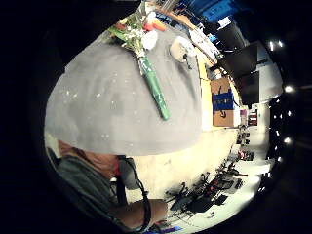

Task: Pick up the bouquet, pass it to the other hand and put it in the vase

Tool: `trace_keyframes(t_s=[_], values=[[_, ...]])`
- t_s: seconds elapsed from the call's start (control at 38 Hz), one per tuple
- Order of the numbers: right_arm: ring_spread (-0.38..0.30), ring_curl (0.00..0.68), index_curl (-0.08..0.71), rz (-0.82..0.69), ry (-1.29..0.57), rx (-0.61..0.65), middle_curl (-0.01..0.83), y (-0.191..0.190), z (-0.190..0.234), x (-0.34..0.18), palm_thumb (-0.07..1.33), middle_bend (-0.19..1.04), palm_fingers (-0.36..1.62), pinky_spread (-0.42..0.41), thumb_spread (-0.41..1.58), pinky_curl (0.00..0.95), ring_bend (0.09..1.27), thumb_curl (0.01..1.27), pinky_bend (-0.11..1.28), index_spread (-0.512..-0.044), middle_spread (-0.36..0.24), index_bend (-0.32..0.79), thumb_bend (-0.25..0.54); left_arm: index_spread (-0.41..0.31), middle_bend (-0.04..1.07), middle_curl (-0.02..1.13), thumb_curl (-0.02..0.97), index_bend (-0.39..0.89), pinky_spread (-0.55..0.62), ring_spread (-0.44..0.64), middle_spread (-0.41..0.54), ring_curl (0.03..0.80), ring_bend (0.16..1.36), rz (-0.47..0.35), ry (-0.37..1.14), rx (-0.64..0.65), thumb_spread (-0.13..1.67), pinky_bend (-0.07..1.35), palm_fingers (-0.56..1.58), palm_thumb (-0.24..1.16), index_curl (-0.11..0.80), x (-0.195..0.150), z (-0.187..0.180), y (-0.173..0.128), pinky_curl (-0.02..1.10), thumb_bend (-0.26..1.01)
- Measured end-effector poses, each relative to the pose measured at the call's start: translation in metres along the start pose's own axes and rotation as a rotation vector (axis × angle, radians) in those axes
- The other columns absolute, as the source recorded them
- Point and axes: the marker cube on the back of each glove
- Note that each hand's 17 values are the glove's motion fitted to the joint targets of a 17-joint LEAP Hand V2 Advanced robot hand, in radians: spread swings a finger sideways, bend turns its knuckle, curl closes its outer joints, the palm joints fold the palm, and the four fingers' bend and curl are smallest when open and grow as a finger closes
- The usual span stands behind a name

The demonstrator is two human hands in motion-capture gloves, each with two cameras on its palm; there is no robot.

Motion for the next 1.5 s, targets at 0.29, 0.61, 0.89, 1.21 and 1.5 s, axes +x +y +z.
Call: trace_keyframes(t_s=[0.29, 0.61, 0.89, 1.21, 1.5], values=[[0.169, 0.096, 0.158, -0.018, -0.008, -0.001, 0.157, -0.010, 0.009, 0.005, 0.53, 0.25, 0.23, 0.287, 0.93, 0.200, 0.19, 0.17, 0.42, -0.314, 0.072, 0.16, 0.310, -0.098, 0.17, 0.18, 0.110, 0.19, 0.34, 0.18, 0.032, 0.201, 0.48, 0.001, 0.015, -0.026, 0.84, 0.28, 0.48, 0.21, 0.191, 0.005, 0.004, 0.002, 0.18, 0.06], [0.200, 0.135, 0.212, -0.017, -0.005, -0.011, 0.219, -0.008, 0.007, 0.002, 0.55, 0.24, 0.20, 0.327, 1.13, 0.253, 0.21, 0.24, 0.43, -0.351, 0.083, 0.15, 0.246, -0.110, 0.17, 0.22, 0.169, 0.17, 0.39, 0.21, 0.036, 0.234, 0.50, 0.023, 0.024, -0.010, 0.99, 0.27, 0.45, 0.23, 0.265, 0.005, 0.004, -0.001, 0.24, 0.00], [0.216, 0.169, 0.231, 0.020, 0.059, -0.064, 0.261, -0.003, 0.012, 0.025, 0.56, 0.23, 0.17, 0.337, 1.18, 0.289, 0.22, 0.27, 0.44, -0.352, 0.089, 0.13, 0.169, -0.107, 0.17, 0.25, 0.205, 0.15, 0.40, 0.23, 0.044, 0.255, 0.51, 0.024, 0.072, 0.002, 1.02, 0.27, 0.42, 0.23, 0.300, 0.016, -0.009, 0.008, 0.27, -0.02], [0.227, 0.209, 0.200, 0.224, 0.055, -0.044, 0.299, -0.006, 0.035, 0.121, 0.59, 0.25, 0.08, 0.341, 1.16, 0.331, 0.27, 0.29, 0.50, -0.328, 0.101, 0.07, 0.091, -0.094, 0.18, 0.29, 0.230, 0.13, 0.41, 0.23, 0.060, 0.277, 0.54, 0.033, 0.115, 0.052, 1.03, 0.30, 0.38, 0.23, 0.294, 0.031, -0.018, 0.017, 0.31, -0.02], [0.242, 0.240, 0.163, 0.421, -0.123, -0.078, 0.319, -0.023, 0.104, 0.199, 0.62, 0.27, 0.01, 0.340, 1.13, 0.360, 0.34, 0.31, 0.58, -0.295, 0.116, 0.08, 0.030, -0.089, 0.18, 0.30, 0.246, 0.13, 0.41, 0.23, 0.070, 0.287, 0.56, 0.034, 0.138, 0.057, 1.03, 0.31, 0.36, 0.22, 0.294, 0.037, -0.009, 0.014, 0.33, -0.02]])
